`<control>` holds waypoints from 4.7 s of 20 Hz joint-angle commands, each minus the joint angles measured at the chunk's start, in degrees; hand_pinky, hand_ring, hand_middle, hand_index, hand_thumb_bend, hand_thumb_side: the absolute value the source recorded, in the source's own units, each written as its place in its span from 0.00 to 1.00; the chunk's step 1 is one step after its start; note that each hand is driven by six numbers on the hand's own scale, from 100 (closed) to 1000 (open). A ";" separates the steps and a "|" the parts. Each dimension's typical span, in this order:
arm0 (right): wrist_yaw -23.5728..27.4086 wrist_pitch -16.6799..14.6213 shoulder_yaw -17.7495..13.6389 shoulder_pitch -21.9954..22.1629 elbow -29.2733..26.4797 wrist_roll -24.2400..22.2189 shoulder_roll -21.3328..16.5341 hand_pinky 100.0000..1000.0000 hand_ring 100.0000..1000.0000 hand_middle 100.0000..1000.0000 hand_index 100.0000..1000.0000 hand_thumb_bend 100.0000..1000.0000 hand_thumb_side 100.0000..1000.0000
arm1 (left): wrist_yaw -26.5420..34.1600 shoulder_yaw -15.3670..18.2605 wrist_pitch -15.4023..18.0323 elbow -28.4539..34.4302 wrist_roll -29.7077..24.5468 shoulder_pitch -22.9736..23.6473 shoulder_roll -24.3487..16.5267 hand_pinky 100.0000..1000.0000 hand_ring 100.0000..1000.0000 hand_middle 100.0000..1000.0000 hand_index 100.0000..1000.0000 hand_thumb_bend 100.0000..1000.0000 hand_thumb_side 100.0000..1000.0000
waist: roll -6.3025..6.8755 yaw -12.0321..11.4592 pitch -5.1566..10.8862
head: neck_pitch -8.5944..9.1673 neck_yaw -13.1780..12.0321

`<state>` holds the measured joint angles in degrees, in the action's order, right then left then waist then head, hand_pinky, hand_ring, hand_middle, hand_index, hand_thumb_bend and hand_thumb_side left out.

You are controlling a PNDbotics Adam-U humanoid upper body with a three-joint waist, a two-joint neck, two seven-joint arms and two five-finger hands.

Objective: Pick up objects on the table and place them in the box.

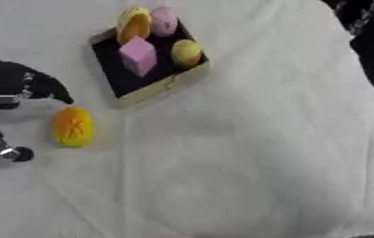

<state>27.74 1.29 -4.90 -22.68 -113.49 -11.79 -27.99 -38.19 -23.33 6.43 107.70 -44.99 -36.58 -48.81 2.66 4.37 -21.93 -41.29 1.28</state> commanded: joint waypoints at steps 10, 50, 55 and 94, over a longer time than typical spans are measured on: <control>-0.28 0.21 -0.44 -0.50 -1.10 -0.02 -0.71 1.00 0.89 0.53 0.76 0.00 0.48 | -0.91 -1.46 0.72 -4.05 -0.50 -2.66 1.10 0.84 0.83 0.79 0.89 0.50 0.15 | 0.18 0.38 0.73 | 0.07 -0.17; 0.18 0.37 -0.41 -0.41 -1.10 0.54 -1.03 1.00 0.89 0.53 0.76 0.00 0.48 | 9.14 6.19 -1.09 2.40 8.27 -15.07 2.78 0.67 0.61 0.55 0.51 0.00 0.10 | 0.73 1.13 1.75 | -0.08 0.36; 0.41 0.52 -0.32 -0.64 -1.10 0.37 -1.18 1.00 0.89 0.53 0.76 0.00 0.48 | 8.90 6.29 -0.28 -3.98 10.27 -20.79 7.26 0.66 0.59 0.54 0.51 0.00 0.08 | 1.06 1.94 1.72 | 0.54 -0.02; 0.16 1.34 0.43 -2.74 -1.10 -0.92 -0.35 1.00 0.89 0.53 0.76 0.00 0.47 | -7.74 9.42 14.82 -47.18 20.85 -28.49 24.58 0.74 0.70 0.67 0.89 0.04 0.10 | 2.52 6.08 -0.45 | 3.25 -1.98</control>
<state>28.08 2.59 -4.12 -25.14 -113.49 -12.62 -27.50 -45.36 -14.46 21.18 60.47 -24.09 -64.57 -23.20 4.82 10.50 -22.97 -38.51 -0.77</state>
